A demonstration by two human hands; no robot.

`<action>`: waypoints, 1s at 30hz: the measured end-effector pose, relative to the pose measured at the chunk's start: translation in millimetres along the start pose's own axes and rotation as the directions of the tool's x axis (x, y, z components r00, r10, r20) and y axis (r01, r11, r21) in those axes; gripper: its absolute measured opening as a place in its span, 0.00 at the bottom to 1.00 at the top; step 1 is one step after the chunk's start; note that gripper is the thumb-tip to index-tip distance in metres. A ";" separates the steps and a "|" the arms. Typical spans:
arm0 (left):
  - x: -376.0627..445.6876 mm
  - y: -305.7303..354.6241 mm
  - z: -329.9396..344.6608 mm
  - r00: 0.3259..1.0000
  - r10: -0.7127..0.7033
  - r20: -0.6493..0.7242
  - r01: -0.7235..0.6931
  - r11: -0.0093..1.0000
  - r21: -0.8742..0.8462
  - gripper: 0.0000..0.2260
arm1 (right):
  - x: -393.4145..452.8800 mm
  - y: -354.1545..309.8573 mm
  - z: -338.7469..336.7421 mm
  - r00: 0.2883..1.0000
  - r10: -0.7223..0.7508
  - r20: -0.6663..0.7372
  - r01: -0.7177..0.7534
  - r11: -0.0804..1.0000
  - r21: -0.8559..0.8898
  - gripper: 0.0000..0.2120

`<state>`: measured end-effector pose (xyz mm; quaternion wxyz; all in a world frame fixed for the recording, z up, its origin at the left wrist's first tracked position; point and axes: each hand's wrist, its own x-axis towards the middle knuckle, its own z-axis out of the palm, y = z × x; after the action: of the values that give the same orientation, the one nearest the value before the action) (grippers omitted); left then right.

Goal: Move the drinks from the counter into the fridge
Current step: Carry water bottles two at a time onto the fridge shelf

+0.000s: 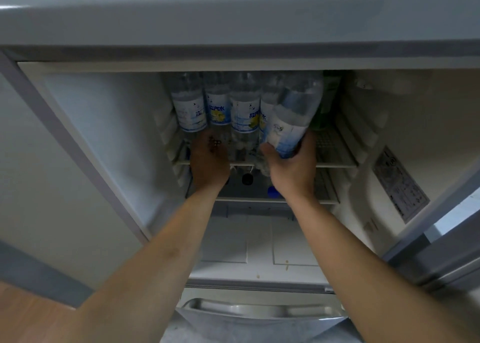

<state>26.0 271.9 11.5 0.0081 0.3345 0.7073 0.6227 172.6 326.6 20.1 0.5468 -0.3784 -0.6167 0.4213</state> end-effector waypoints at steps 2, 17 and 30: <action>-2.3 3.7 -13.3 0.994 -0.075 -0.075 0.066 0.990 -0.123 0.10 | -3.1 -6.2 19.3 0.997 -0.020 0.073 0.020 1.000 0.004 0.32; 38.4 34.5 -41.3 0.981 -0.046 0.189 0.059 0.996 -0.065 0.21 | -3.6 -20.1 100.0 0.984 -0.105 0.141 0.134 0.966 -0.220 0.27; 34.7 28.2 -30.3 0.983 0.061 0.174 -0.063 0.998 0.007 0.27 | 9.4 -11.9 69.9 0.981 -0.067 0.181 0.125 0.936 -0.330 0.12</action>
<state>-0.8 262.2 57.3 0.0481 0.4096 0.6971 0.5865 102.0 323.6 31.3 0.4397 -0.3997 -0.7415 0.3115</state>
